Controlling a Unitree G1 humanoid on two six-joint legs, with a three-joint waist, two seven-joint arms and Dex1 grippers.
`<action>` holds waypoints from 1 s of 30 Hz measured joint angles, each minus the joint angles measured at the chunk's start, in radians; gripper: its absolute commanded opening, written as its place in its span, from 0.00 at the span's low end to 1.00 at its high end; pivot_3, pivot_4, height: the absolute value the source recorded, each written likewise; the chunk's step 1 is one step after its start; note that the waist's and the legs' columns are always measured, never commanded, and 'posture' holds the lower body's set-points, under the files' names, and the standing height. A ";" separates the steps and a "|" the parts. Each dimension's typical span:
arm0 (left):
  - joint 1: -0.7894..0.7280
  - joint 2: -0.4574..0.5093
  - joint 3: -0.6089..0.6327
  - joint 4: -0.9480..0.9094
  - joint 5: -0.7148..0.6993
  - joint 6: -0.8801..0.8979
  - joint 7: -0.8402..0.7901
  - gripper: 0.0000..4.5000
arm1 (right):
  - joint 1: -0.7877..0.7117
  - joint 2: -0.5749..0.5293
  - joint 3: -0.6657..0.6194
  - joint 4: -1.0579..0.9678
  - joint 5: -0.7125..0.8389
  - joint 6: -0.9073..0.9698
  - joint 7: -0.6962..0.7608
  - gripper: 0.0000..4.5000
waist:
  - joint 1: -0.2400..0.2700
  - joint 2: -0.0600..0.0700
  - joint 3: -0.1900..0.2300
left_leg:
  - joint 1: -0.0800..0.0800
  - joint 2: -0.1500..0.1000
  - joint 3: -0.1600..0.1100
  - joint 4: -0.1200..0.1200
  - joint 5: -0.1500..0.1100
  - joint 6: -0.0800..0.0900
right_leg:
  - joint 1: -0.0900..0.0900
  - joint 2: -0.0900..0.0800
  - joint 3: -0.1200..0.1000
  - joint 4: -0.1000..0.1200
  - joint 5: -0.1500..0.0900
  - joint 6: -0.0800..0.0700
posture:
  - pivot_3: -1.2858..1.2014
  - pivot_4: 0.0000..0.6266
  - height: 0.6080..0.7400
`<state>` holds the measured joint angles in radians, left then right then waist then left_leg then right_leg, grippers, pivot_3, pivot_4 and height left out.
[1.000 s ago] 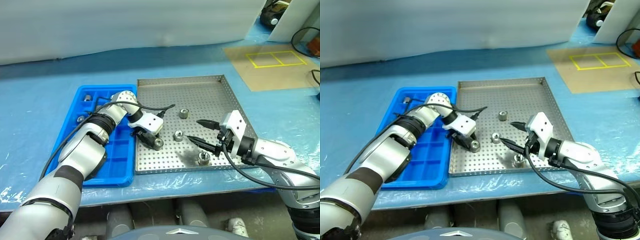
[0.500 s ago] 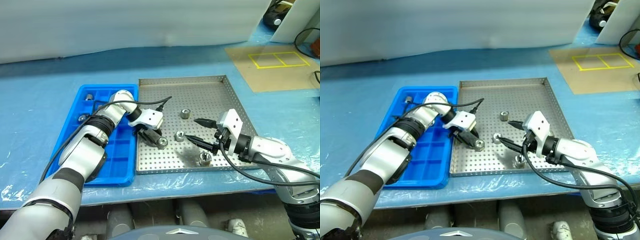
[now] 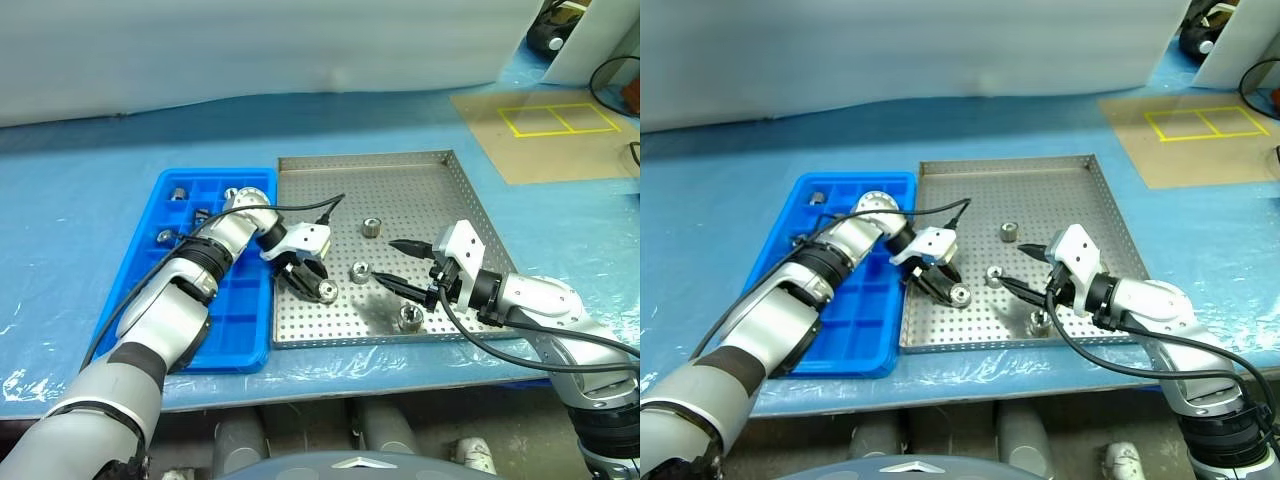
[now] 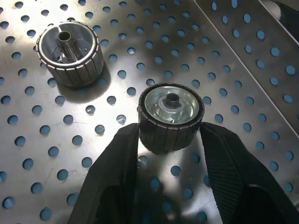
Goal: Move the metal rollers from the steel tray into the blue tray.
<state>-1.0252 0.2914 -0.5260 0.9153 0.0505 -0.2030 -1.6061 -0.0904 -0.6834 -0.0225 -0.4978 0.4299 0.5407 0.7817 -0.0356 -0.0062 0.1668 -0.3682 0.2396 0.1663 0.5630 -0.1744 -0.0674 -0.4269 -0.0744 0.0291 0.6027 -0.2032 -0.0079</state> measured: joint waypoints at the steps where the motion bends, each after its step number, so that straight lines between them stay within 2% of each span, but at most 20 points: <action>1: 0.000 0.000 0.000 0.000 0.006 -0.009 -0.001 0.56 | 0.001 0.000 0.000 0.000 -0.001 0.000 0.000 0.75 | -0.001 0.000 0.000 | 0.000 0.000 0.000 0.000 0.000 0.000 | 0.000 0.000 0.000 0.000 0.000 0.000 | 0.35 0.24 1.00; 2: 0.000 0.000 0.000 0.002 0.013 -0.026 0.000 0.61 | 0.002 0.000 0.000 0.000 -0.003 0.000 0.000 0.75 | -0.001 0.000 0.000 | 0.000 0.000 0.000 0.000 0.000 0.000 | 0.000 0.000 0.000 0.000 0.000 0.000 | 0.35 0.24 1.00; 6: 0.000 0.000 0.005 0.021 0.042 -0.096 0.025 0.90 | 0.011 0.000 0.000 0.000 -0.008 -0.001 0.000 0.75 | -0.004 0.000 0.000 | 0.000 0.000 0.000 0.000 0.000 0.000 | 0.000 0.000 0.000 0.000 0.000 0.000 | 0.35 0.24 1.00; 15: 0.013 -0.024 0.031 0.023 0.056 -0.106 0.051 0.90 | 0.018 0.000 0.000 0.000 -0.017 -0.007 -0.001 0.75 | 0.001 0.000 0.000 | -0.001 0.000 0.000 0.000 0.000 0.001 | -0.001 0.000 0.000 -0.001 0.000 0.000 | 0.35 0.24 1.00; 20: 0.043 -0.071 0.050 0.020 0.049 -0.070 0.067 0.90 | 0.019 0.000 0.000 -0.001 -0.018 -0.007 -0.002 0.75 | 0.003 0.000 0.000 | -0.002 -0.001 0.000 0.000 -0.001 0.001 | -0.001 -0.001 0.000 -0.002 0.000 0.000 | 0.35 0.24 1.00; 29: 0.049 -0.057 0.054 -0.004 0.060 -0.061 0.041 0.90 | 0.029 -0.001 0.000 -0.001 -0.022 -0.007 -0.002 0.75 | 0.001 0.000 0.000 | -0.002 0.000 0.000 0.000 -0.001 0.001 | -0.001 -0.001 0.000 -0.002 0.000 0.000 | 0.35 0.24 1.00; 30: 0.049 -0.057 0.054 -0.004 0.060 -0.061 0.040 0.87 | 0.029 -0.001 0.000 -0.001 -0.022 -0.007 -0.002 0.75 | 0.001 0.000 0.000 | -0.002 0.000 0.000 0.000 -0.001 0.001 | -0.001 -0.001 0.000 -0.002 0.000 0.000 | 0.35 0.24 1.00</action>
<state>-0.9764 0.2347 -0.4718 0.9116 0.1101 -0.2645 -1.5657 -0.0614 -0.6843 -0.0226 -0.4987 0.4082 0.5335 0.7799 -0.0349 -0.0066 0.1670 -0.3699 0.2392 0.1665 0.5626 -0.1752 -0.0662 -0.4283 -0.0750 0.0290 0.6012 -0.2033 -0.0077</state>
